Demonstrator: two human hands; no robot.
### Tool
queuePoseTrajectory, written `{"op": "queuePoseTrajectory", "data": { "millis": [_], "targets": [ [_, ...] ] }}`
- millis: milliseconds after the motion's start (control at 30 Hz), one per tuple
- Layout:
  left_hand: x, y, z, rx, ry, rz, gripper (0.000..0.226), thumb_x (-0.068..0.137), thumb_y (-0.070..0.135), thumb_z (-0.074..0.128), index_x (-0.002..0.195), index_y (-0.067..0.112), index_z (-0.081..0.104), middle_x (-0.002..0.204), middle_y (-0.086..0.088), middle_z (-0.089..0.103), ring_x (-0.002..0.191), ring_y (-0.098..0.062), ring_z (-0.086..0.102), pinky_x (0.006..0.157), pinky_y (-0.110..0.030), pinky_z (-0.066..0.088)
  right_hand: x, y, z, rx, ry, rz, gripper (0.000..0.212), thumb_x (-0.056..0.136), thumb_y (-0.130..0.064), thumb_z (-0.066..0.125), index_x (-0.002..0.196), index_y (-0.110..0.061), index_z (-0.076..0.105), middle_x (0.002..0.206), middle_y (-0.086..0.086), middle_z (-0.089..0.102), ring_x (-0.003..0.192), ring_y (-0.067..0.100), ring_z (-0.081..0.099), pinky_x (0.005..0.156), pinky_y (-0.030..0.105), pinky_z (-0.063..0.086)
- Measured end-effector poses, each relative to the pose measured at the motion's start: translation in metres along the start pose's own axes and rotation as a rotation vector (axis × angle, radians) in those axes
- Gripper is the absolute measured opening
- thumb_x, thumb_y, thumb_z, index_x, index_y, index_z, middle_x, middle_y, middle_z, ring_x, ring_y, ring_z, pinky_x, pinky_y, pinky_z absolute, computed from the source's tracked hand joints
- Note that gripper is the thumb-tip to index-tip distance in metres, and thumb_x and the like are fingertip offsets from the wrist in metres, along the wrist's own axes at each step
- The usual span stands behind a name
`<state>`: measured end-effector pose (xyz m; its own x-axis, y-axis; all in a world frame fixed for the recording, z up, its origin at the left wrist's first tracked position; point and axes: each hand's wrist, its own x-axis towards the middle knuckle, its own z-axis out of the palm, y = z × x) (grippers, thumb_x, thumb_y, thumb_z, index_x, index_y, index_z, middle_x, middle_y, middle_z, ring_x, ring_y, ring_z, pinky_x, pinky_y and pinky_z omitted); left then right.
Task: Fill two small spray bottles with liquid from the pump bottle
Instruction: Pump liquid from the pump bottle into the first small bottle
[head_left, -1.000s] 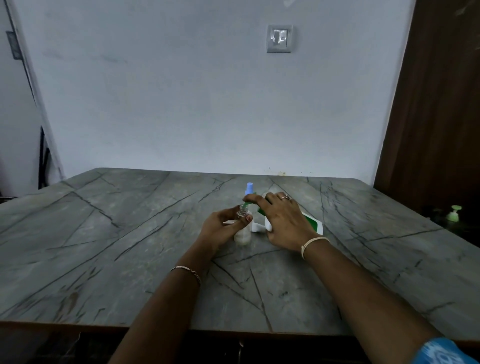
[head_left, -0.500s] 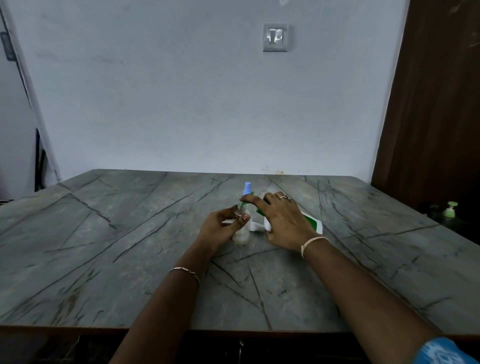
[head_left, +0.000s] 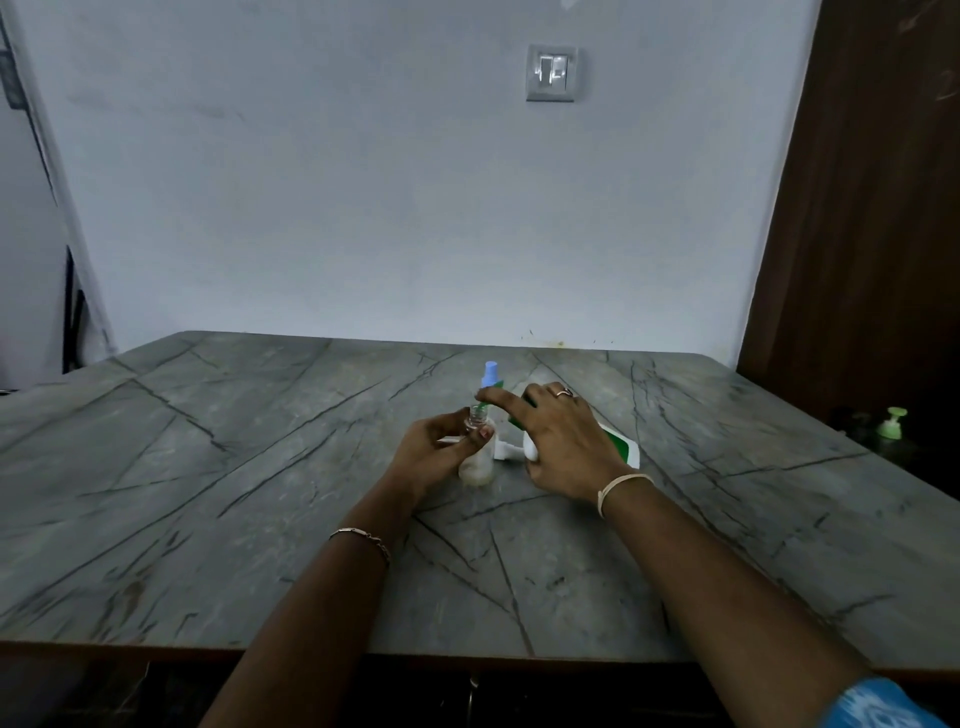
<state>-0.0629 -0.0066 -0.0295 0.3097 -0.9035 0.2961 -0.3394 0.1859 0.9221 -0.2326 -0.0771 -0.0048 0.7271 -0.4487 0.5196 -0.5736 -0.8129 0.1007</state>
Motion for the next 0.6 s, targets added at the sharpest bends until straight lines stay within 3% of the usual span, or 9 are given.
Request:
{"op": "queuePoseTrajectory", "data": {
  "millis": [233,467,600],
  "targets": [
    [0.0001,-0.0007,0.0009,-0.017,0.001,0.002,0.033,0.082,0.033,0.07,0.113,0.022,0.066,0.107,-0.003,0.069,0.101,-0.017,0.065,0.091,-0.045,0.053,0.0054,-0.0057,-0.0012,0.028,0.015,0.025,0.081,0.07,-0.017,0.065,0.14,-0.035,0.029,0.111,0.002,0.052,0.107,0.026,0.045,0.086,0.041,0.042],
    [-0.0011,0.0018,0.0015,-0.02,0.011,-0.012,0.041,0.084,0.031,0.069,0.121,0.016,0.062,0.107,0.001,0.066,0.104,-0.016,0.063,0.094,-0.042,0.051,0.0017,-0.0032,0.0016,-0.045,0.028,-0.004,0.091,0.071,-0.021,0.07,0.145,-0.042,0.02,0.105,0.002,0.052,0.102,0.024,0.048,0.082,0.04,0.044],
    [-0.0001,0.0007,0.0014,-0.04,0.002,-0.012,0.033,0.081,0.034,0.071,0.112,0.025,0.065,0.11,-0.003,0.067,0.103,-0.017,0.064,0.094,-0.044,0.052,0.0025,-0.0042,0.0016,-0.021,0.031,0.005,0.086,0.071,-0.021,0.069,0.142,-0.04,0.026,0.105,0.002,0.053,0.103,0.025,0.048,0.082,0.04,0.043]
  ]
}}
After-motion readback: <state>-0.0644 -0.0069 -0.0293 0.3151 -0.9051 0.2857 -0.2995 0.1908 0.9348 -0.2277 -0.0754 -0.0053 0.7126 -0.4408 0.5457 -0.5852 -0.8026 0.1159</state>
